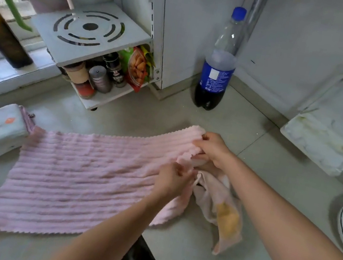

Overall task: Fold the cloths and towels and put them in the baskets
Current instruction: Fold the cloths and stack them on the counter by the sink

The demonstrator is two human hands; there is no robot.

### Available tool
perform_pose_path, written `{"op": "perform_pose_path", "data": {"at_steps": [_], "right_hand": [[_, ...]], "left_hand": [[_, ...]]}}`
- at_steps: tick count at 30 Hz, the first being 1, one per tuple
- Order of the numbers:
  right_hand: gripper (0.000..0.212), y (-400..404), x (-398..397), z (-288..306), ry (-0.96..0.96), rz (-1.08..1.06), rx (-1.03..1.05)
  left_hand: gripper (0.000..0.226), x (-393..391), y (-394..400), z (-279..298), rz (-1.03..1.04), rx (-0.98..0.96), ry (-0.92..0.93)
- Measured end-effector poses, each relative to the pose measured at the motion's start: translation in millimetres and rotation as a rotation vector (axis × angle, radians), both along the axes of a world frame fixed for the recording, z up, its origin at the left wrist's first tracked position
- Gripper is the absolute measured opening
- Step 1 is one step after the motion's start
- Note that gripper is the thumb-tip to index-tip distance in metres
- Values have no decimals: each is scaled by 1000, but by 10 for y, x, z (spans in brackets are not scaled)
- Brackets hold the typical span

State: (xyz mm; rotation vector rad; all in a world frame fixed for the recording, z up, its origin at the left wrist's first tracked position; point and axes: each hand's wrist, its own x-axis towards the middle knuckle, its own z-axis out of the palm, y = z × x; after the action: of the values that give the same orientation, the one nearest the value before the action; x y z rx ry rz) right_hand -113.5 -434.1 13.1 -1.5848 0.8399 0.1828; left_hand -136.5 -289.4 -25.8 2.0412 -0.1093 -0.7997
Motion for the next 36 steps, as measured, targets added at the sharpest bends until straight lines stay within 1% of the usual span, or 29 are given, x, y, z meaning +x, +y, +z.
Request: {"op": "perform_pose_path", "data": {"at_steps": [1,2,3,4,7,9,11,13,14,15,16,18,20,22,24,26,27,30,34,36], "right_hand": [[4,-5,-3,13,-12,10,38],[2,-9,5,23,-32,22,76],[7,-13,10,41,-44,37,106],[11,-24,23,43,-63,48,130],[14,-29,62,122,-107,73,120],[10,-53,109,156,-117,92,70],[4,-105,166,157,-111,95,-37],[5,-160,219,160,-121,66,-124],[2,-180,235,169,-130,49,-148],[7,-198,248,172,-141,25,-163],[12,-214,252,176,-158,-1,-172],[8,-246,247,195,-182,-26,-236],[17,-310,233,182,-183,-43,-319],[16,-385,194,163,-168,-69,-368],[12,-466,130,142,-154,-71,-459],[11,-547,31,137,-122,-39,-601],[10,-588,-24,138,-117,-29,-650],[8,-714,-166,134,-123,-2,-693],[17,-785,-277,146,-176,24,-679],[26,-727,-264,175,-226,37,-641]], "left_hand": [[34,-7,-40,-22,89,-28,22],[43,-7,-78,-20,177,-37,30],[52,6,-112,-24,258,-30,27],[54,27,-137,-9,320,-22,4],[39,115,-172,55,391,12,-92],[32,193,-174,52,392,13,-93],[24,261,-153,21,403,-30,-28],[16,305,-117,25,452,-140,89],[11,321,-95,55,467,-180,131],[8,333,-70,83,468,-205,148],[8,342,-48,121,444,-205,154],[17,331,-18,228,334,-169,112],[30,269,-16,380,171,-126,51],[38,196,-46,498,-7,-120,38],[35,140,-110,583,-190,-72,70],[29,84,-191,614,-349,-29,154],[29,56,-227,607,-400,-31,201],[31,-25,-295,561,-453,-65,277],[24,-96,-299,540,-455,-48,220],[27,-90,-223,545,-429,-36,207]]}}
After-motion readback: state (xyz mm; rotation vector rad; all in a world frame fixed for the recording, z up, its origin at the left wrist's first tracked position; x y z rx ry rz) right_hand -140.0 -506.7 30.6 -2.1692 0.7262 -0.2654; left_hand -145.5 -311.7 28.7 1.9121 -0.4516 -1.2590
